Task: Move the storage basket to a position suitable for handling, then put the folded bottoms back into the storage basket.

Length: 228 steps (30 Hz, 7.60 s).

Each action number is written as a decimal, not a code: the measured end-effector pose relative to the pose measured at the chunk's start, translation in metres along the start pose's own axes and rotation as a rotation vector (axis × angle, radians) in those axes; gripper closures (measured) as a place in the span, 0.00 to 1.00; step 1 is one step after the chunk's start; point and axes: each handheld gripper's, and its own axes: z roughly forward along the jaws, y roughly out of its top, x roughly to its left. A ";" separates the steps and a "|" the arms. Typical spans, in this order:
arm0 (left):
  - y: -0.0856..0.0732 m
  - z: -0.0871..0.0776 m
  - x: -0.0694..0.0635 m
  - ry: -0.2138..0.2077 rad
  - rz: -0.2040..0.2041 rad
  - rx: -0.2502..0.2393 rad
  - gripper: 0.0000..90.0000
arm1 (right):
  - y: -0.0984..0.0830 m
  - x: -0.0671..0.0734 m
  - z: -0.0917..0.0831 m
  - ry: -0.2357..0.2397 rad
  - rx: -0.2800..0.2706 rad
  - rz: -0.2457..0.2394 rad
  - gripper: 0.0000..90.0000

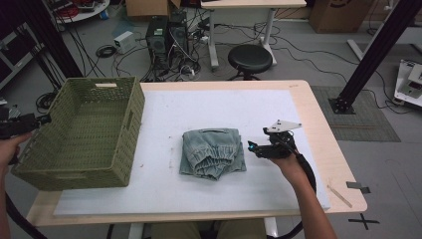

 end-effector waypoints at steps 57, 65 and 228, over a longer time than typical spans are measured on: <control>-0.021 0.019 0.007 -0.020 0.075 0.219 0.84 | 0.005 0.005 0.011 -0.001 0.014 -0.005 0.24; -0.022 0.023 0.002 -0.032 0.075 0.207 0.83 | 0.006 0.006 0.013 0.003 0.011 -0.004 0.24; -0.090 0.139 -0.350 -0.443 0.129 0.073 0.26 | -0.022 -0.028 -0.026 0.049 -0.091 0.027 0.24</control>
